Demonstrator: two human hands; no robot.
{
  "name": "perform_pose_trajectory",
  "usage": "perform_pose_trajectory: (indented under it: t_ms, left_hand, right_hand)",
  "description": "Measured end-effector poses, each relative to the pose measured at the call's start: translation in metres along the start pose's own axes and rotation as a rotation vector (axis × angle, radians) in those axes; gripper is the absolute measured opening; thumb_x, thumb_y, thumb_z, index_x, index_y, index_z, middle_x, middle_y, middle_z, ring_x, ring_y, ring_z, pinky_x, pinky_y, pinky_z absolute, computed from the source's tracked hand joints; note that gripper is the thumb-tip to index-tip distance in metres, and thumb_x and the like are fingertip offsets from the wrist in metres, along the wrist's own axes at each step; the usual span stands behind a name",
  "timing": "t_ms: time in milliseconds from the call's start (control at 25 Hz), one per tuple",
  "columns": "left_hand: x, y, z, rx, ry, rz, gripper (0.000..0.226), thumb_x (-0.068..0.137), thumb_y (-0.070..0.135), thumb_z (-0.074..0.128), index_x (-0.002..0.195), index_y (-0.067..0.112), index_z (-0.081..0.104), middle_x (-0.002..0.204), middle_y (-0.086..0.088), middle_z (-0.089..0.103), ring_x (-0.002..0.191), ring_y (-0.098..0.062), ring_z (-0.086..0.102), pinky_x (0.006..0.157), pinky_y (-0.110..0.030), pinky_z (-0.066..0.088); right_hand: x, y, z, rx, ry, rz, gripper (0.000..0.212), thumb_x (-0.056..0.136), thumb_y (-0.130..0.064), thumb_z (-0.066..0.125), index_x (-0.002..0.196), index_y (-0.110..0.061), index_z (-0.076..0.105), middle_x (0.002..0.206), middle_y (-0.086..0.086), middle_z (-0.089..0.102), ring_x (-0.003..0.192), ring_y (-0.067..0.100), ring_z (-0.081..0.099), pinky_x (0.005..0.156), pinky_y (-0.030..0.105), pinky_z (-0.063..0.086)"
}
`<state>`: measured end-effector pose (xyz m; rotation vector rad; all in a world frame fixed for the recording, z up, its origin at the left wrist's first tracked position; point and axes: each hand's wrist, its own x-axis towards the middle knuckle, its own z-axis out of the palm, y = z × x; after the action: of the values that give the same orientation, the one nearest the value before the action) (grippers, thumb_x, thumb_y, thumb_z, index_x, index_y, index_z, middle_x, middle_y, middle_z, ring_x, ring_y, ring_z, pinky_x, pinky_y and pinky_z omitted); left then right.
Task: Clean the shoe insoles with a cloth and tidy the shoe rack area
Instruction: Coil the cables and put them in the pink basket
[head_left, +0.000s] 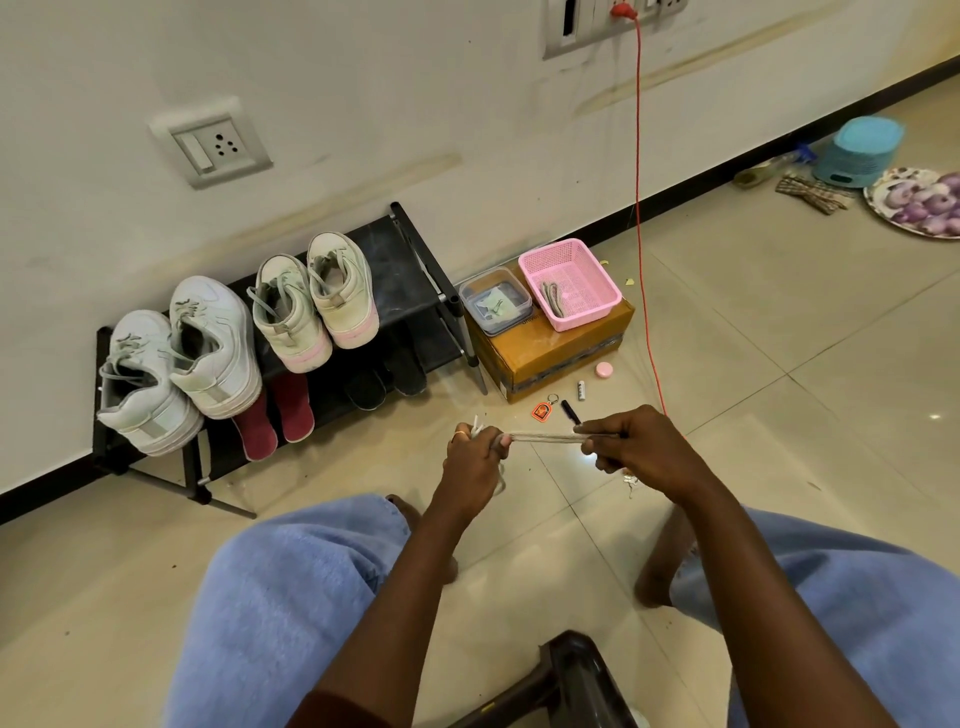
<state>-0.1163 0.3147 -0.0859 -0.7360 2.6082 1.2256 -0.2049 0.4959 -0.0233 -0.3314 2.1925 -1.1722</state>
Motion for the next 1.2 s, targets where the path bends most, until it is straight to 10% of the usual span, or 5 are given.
perform_pose_trajectory:
  t_ms: [200,360,600,840,1200]
  left_hand:
    - [-0.004,0.003,-0.004,-0.145,0.066,0.021,0.017,0.100,0.026,0.040,0.111,0.022,0.052,0.116,-0.017,0.047,0.108,-0.035,0.050,0.089,-0.035,0.040]
    - [-0.009,0.018,-0.009,-0.642,0.173,-0.003,0.061,0.096,0.011,0.050,0.144,0.030,0.019,0.087,-0.006,0.047,0.080,-0.017,0.053,0.088,-0.035,0.045]
    - [-0.016,0.034,-0.001,-0.835,0.116,-0.032,0.032,0.103,0.017,0.032,0.092,0.018,0.062,0.076,0.004,0.057,0.069,-0.010,0.046,0.064,-0.020,0.037]
    - [-0.024,0.053,0.003,-0.981,0.038,-0.027,0.030,0.103,0.013,0.031,0.096,0.016,0.060,0.090,-0.001,0.065,0.086,-0.012,0.061,0.087,-0.028,0.048]
    - [-0.023,0.056,0.008,-1.171,0.041,-0.131,0.031,0.103,0.019,0.029,0.095,0.008,0.057,0.086,-0.011,0.060,0.082,-0.023,0.052,0.076,-0.031,0.045]
  right_hand:
    - [-0.001,-0.005,-0.006,0.088,0.109,-0.004,0.022,0.085,0.005,0.057,0.106,0.005,0.066,0.085,0.016,0.069,0.062,0.012,0.065,0.056,0.003,0.045]
    - [0.000,-0.015,0.002,-0.357,0.191,-0.208,0.022,0.085,0.006,0.058,0.101,-0.001,0.070,0.097,0.014,0.069,0.085,0.021,0.064,0.066,-0.001,0.036]
    - [-0.006,-0.037,0.026,-0.505,0.057,-0.328,0.024,0.087,-0.004,0.058,0.107,-0.010,0.069,0.106,0.008,0.069,0.094,0.016,0.062,0.084,0.021,0.045]
    - [-0.012,-0.045,0.046,-0.286,0.239,-0.325,0.015,0.085,-0.010,0.064,0.099,-0.008,0.067,0.091,0.010,0.071,0.073,0.008,0.055,0.073,0.015,0.044]
    - [-0.013,-0.046,0.055,-0.115,0.288,-0.241,0.036,0.086,-0.012,0.063,0.119,-0.014,0.049,0.100,0.008,0.068,0.083,0.010,0.062,0.071,0.009,0.043]
